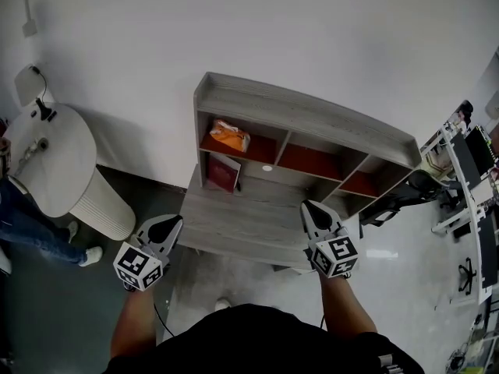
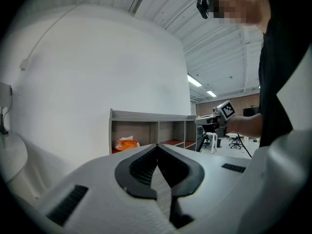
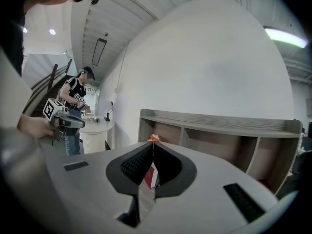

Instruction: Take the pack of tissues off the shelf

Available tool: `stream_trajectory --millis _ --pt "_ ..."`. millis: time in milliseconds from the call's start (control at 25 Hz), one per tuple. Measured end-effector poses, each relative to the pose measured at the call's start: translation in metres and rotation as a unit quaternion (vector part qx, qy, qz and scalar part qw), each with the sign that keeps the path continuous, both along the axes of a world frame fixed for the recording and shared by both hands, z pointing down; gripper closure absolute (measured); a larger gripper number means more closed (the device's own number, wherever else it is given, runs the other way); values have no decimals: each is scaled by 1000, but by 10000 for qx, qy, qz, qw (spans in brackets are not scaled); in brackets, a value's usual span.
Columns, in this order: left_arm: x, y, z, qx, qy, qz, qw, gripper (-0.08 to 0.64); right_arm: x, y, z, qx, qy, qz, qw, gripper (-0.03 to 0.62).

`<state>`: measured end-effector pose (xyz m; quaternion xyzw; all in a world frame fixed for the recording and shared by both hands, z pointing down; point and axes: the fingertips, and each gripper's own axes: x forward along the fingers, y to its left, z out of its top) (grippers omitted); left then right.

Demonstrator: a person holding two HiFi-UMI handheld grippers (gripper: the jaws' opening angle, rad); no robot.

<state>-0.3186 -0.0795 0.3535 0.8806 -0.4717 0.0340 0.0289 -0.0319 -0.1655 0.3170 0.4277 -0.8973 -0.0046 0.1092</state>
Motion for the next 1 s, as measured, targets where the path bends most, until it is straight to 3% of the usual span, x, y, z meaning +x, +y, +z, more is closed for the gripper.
stream_trajectory --millis 520,800,1000 --pt "6 -7 -15 21 -234 -597 9979 541 -14 -53 0 115 -155 -634 9978 583" --pt "11 -6 -22 9 -390 -950 9947 541 -34 -93 9 141 -17 -946 9954 583" --pt "-9 15 -13 -159 -419 -1436 9886 541 -62 -127 33 236 554 -1054 9926 581"
